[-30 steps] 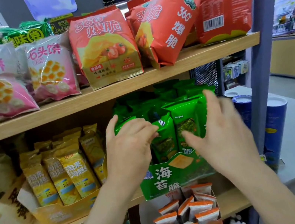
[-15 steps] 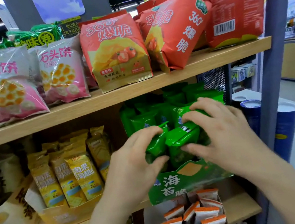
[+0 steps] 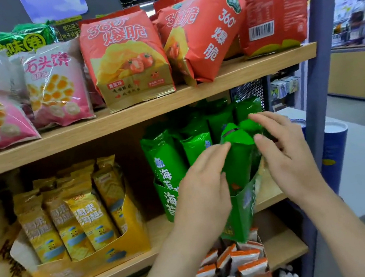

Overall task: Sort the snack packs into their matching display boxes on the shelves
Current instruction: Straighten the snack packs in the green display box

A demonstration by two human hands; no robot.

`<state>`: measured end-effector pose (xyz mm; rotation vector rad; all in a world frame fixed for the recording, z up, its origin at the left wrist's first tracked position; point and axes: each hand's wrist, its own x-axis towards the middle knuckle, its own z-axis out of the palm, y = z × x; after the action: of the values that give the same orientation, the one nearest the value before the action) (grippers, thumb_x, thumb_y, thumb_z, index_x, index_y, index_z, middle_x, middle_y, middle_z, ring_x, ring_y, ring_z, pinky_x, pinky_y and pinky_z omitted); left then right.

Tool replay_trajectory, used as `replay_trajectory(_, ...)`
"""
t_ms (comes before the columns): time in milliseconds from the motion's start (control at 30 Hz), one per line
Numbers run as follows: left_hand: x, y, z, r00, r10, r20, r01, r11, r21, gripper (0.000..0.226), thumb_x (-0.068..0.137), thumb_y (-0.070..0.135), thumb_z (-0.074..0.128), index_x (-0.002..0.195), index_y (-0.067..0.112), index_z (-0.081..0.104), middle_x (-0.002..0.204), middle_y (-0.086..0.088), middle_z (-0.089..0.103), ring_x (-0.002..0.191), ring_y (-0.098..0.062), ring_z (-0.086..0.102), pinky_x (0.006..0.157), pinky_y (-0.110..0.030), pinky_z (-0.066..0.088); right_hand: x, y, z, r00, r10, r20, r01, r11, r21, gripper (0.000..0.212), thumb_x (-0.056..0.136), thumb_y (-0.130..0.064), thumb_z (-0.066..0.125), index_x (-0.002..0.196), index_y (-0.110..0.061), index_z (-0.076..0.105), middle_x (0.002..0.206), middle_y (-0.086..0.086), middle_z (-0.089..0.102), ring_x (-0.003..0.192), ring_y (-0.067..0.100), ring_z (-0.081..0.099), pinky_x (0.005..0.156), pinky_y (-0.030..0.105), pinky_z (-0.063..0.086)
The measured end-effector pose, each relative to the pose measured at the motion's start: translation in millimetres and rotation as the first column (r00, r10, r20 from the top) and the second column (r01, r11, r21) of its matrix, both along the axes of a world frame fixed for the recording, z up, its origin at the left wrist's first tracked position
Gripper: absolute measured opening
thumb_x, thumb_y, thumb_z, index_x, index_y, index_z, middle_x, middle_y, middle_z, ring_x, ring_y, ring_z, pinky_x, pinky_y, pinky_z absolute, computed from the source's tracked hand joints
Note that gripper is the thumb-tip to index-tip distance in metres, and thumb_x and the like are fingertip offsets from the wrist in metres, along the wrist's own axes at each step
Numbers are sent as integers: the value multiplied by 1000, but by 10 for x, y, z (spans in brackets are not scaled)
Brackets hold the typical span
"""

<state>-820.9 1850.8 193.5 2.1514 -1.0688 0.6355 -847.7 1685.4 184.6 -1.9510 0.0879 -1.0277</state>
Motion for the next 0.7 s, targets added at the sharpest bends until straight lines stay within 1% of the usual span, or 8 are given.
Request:
replay_trajectory(100,142,171,112,964,209,162,-210,978,-15,45,89,1,61,133,8,59,132,-11,59,119,-27,56,99,-33,44,-64,96,42,999,19,-43,-28,976,-216,50,87,-63,41,135,-49,49,147,-18,38,138,4,21,107,34,19)
replay_trajectory(200,258,241,234,929,348,126,-364,922,136,55,95,17,59,146,12,42,139,-9,54,122,-28,53,100,-38,44,-61,139,84,985,33,-168,-96,919,-383,56,80,-78,35,132,-60,45,155,-22,24,142,5,8,109,46,16)
replay_trajectory(267,291,233,249,934,350,74,-357,907,223,60,97,25,56,151,17,32,135,-5,58,118,-25,56,97,-38,44,-65,141,107,975,11,-222,-121,865,-487,66,75,-84,36,137,-62,36,158,-20,16,144,6,2,110,53,14)
replay_trajectory(333,301,213,282,954,294,65,-301,933,197,49,95,26,59,142,23,43,117,-2,66,105,-24,62,86,-38,47,-57,149,135,969,6,-246,-146,818,-556,71,73,-82,50,137,-60,28,160,-16,14,146,8,1,110,53,15)
replay_trajectory(400,317,211,333,963,248,102,-260,956,133,29,93,23,63,121,23,57,105,0,66,92,-24,62,75,-36,47,-37,164,171,969,-8,-249,-148,786,-601,66,74,-71,64,129,-57,30,160,-14,21,147,11,3,108,52,16)
replay_trajectory(533,415,228,359,968,194,160,-215,968,129,3,94,16,56,97,17,57,91,0,64,79,-28,61,65,-41,51,48,120,185,974,-1,-225,-141,776,-614,55,71,-66,65,116,-52,37,139,-19,47,144,11,18,102,45,15)
replay_trajectory(633,512,294,355,949,223,221,-245,967,76,11,88,12,44,92,14,54,74,-4,63,66,-30,62,55,-44,52,112,49,68,991,-40,-131,-41,825,-564,50,70,-73,60,110,-47,44,115,-12,55,129,14,35,93,37,16)
replay_trajectory(700,518,368,458,932,228,280,-236,972,-6,16,83,5,46,92,11,57,75,-5,64,65,-29,63,53,-44,53,135,42,-1,993,-102,-59,55,848,-527,48,70,-75,55,106,-43,47,107,-8,56,119,18,43,91,38,19)
